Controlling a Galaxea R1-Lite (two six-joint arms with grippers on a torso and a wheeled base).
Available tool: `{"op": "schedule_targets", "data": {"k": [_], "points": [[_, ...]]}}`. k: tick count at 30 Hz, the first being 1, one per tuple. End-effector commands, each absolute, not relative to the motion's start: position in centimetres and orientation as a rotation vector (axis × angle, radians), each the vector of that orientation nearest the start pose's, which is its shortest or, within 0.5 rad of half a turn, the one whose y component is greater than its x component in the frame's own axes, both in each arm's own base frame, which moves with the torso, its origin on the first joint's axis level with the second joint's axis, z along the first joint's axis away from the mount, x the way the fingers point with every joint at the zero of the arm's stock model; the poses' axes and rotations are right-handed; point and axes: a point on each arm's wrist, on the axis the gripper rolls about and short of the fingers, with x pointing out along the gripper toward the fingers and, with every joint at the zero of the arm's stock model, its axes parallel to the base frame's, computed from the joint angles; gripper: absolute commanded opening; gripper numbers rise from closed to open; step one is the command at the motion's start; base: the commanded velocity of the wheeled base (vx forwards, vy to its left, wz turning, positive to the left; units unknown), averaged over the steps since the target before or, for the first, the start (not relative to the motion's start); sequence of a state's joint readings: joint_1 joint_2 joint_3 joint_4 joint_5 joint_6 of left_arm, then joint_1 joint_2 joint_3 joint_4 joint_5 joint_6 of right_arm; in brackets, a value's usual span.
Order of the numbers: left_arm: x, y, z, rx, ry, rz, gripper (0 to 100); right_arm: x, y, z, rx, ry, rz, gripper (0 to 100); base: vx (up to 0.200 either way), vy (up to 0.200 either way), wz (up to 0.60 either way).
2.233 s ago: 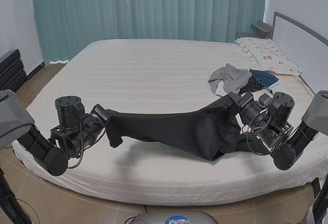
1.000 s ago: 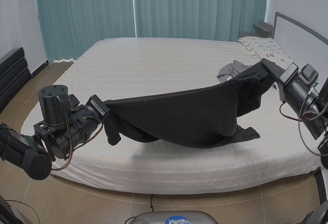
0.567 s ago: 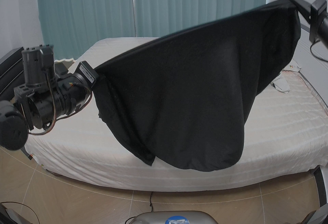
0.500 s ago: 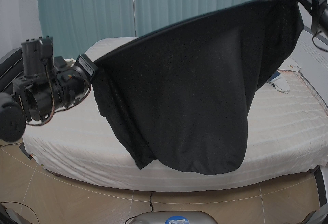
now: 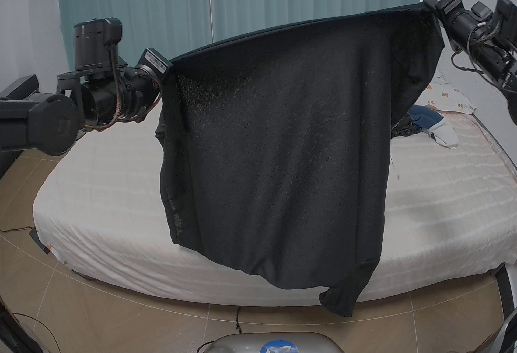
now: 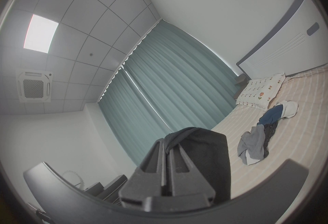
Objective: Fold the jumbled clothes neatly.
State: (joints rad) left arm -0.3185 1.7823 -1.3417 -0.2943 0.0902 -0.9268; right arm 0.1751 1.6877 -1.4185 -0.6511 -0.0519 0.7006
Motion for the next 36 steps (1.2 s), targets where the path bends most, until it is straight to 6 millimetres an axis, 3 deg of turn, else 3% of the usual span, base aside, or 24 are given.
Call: {"op": "schedule_targets", "data": {"k": [1,12,15,19,24,25,26,30,31,35,36], "points": [[37.9,-11.8,24.0,-0.880,0.297,-0.105,0,36.6,6.0,32.7,0.696,-0.270,0.214,0,0.200,0.000,0.00],[43.3,-12.0,20.5,-0.874,0.306,-0.068,0,41.8,7.4,29.2,0.632,-0.248,0.204,0,0.200,0.000,0.00],[45.4,-12.3,17.8,-0.872,0.350,-0.066,0,43.7,8.0,26.0,0.625,-0.186,0.169,0,0.200,0.000,0.00],[46.6,-13.1,14.3,-0.856,0.408,-0.040,0,46.1,8.9,22.1,0.628,-0.194,0.136,0,0.100,0.000,0.00],[47.6,-13.3,11.8,-0.853,0.444,-0.016,0,47.7,10.0,18.0,0.620,-0.150,0.125,0,0.000,0.000,0.00],[47.6,-13.3,11.8,-0.853,0.444,-0.016,0,47.7,10.0,18.0,0.620,-0.150,0.125,0,0.000,0.000,0.00],[48.2,-13.3,10.7,-0.864,0.448,-0.007,0,48.5,10.2,16.4,0.620,-0.142,0.108,0,0.000,0.000,0.00],[48.9,-13.3,9.7,-0.891,0.446,0.003,0,49.6,10.4,14.8,0.622,-0.152,0.089,0,0.000,0.000,0.00],[49.5,-13.5,8.8,-0.919,0.447,0.020,0,50.5,10.6,13.4,0.624,-0.155,0.057,0,0.000,0.000,0.00],[49.9,-13.7,8.1,-0.931,0.444,0.035,0,51.2,11.0,11.6,0.619,-0.134,0.046,0,0.000,0.000,0.00],[50.3,-13.9,7.3,-0.932,0.450,0.044,0,51.5,11.3,10.3,0.614,-0.110,0.045,0,0.000,0.000,0.00]]}}
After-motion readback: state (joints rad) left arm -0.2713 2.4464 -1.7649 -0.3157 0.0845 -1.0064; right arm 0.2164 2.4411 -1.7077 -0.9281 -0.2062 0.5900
